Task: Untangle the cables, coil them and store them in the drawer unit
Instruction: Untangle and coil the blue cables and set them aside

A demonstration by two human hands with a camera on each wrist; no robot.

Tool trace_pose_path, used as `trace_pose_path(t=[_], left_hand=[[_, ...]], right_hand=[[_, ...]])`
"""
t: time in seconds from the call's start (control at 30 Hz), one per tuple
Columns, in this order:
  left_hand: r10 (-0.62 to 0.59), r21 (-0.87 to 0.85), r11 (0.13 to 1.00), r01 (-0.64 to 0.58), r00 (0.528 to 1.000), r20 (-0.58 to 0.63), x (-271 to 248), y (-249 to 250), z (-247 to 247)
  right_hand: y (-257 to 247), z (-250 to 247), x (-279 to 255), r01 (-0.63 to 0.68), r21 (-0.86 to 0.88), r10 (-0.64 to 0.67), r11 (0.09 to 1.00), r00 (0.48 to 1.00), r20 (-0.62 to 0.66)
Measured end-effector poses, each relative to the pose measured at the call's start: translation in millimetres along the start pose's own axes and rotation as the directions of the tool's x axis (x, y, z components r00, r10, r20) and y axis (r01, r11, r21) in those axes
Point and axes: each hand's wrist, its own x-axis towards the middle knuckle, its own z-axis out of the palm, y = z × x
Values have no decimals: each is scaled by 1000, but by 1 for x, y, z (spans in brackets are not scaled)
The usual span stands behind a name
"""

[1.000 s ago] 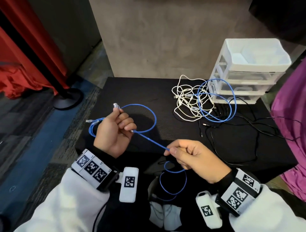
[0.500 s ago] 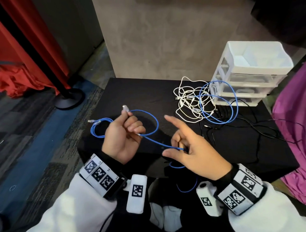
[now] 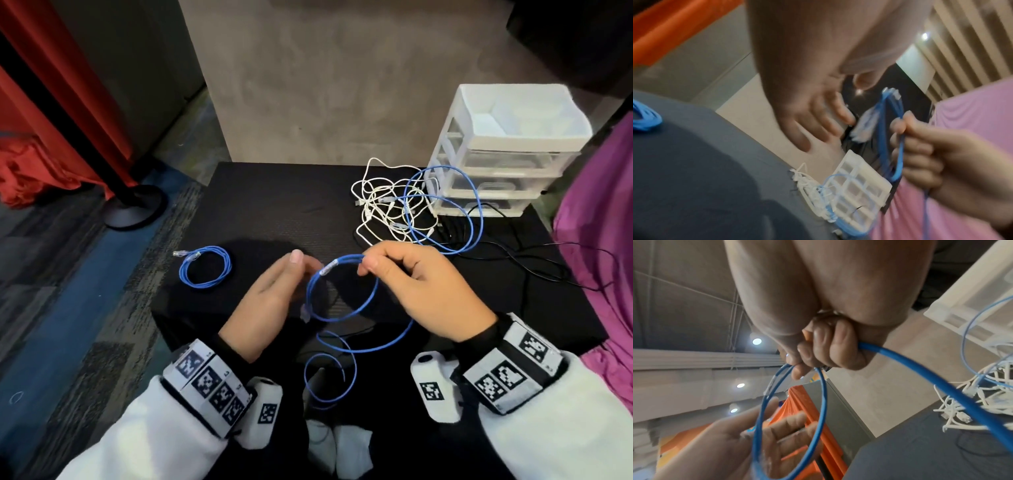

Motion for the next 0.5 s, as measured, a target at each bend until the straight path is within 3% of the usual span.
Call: trace_pose_path(t=[0.1,0.23,0.37,0.4,0.5], left_hand=[[-12,-173,984,45,981,192,-5,11,15],[4,-326,945,5,1000,28,-2,27,20],[1,-527,849,-27,999,-49,7,43,-2],[-32,-559,829,-3,998,-53,8,42,-4],[-217,-684,714,150,976,-14,7,28,0]], right_hand=[[7,1,4,-37,64,40,997,998,-42],[26,4,5,-77,225,82,971,997,-12],[58,8,-7,-161,-134,172,978,982,74],[61,11,-10,-222,-109,232,969,969,89],[56,26,-12,-414,334,409,847,908,88]])
